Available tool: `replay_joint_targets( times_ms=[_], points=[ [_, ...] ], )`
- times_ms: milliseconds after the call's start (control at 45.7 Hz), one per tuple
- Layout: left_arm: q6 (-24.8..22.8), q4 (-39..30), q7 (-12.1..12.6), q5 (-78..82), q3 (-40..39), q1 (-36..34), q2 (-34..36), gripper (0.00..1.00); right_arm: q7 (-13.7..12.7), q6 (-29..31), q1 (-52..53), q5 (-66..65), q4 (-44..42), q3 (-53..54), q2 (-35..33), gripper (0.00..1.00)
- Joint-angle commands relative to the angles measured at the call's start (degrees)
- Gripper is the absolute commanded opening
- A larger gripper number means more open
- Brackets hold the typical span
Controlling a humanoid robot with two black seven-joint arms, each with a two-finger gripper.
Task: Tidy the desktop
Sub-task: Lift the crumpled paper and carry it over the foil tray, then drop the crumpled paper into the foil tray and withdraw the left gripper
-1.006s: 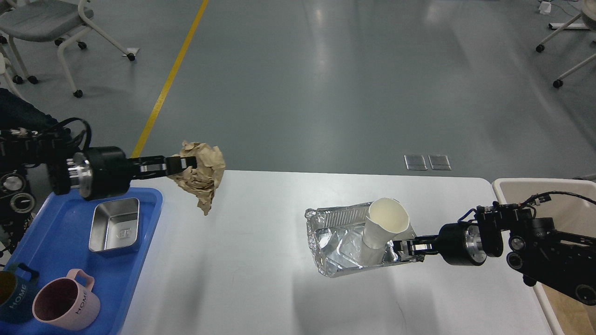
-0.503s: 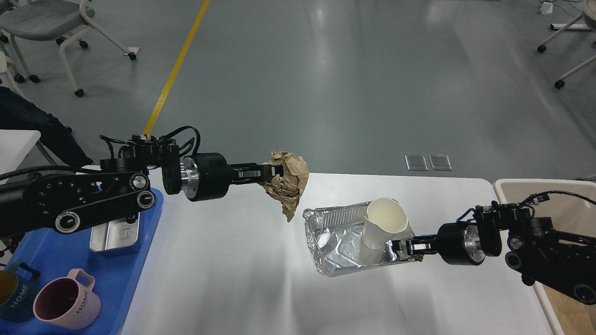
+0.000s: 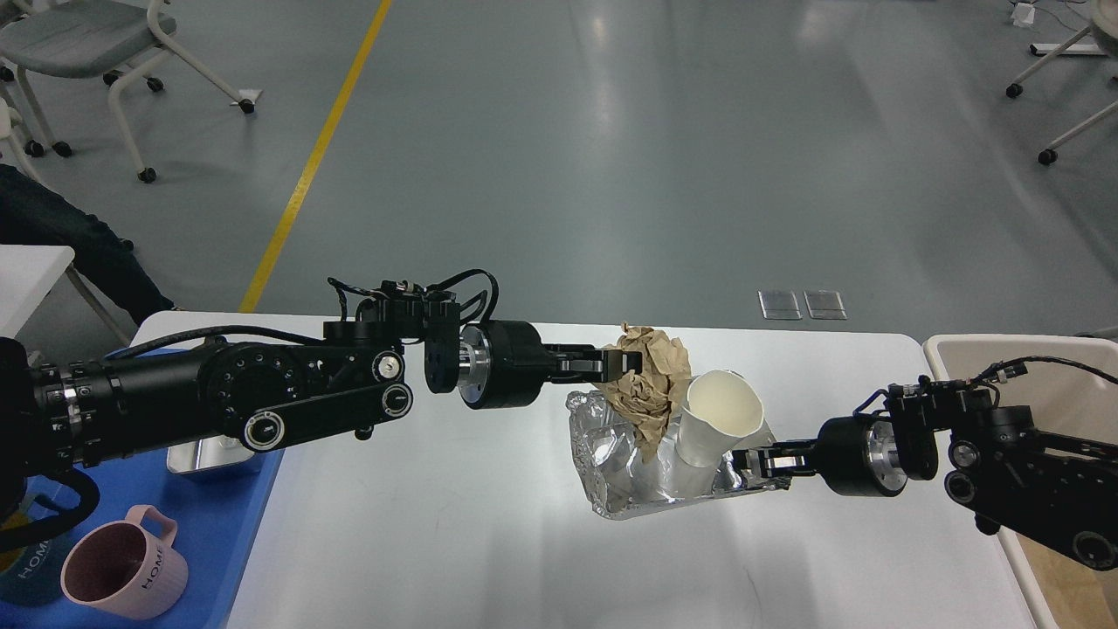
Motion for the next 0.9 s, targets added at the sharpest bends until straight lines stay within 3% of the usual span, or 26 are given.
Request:
replay_joint_targets(
  times_ms=[0, 350, 634, 787, 875],
  points=[
    [-0.2, 0.2, 0.0, 0.1, 0.7, 0.2, -0.2, 0.08, 0.0, 0.0, -0.1, 0.0, -0.1, 0.1, 0.0, 0.0],
    [-0.2, 0.3, 0.1, 0.1, 1.9, 1.1, 0.6, 0.14, 0.0, 0.0, 0.0, 0.1, -0.2, 0.3, 0.0, 0.0],
    [-0.2, 1.1, 0.1, -0.1, 1.9, 2.3, 0.0, 0.59, 0.0, 0.0, -0.2, 0.1, -0.2, 1.0, -0.1, 0.0],
    [-0.1, 1.2, 0.1, -0.1, 1.9, 3.5, 0.1, 0.69, 0.0, -0.1, -0.2, 0.1, -0.2, 1.0, 0.0, 0.0],
    [0.3, 1.2, 0.1, -0.4, 1.0, 4.9, 0.7, 0.81, 0.0, -0.1, -0.2, 0.1, -0.2, 1.0, 0.0, 0.0]
  ],
)
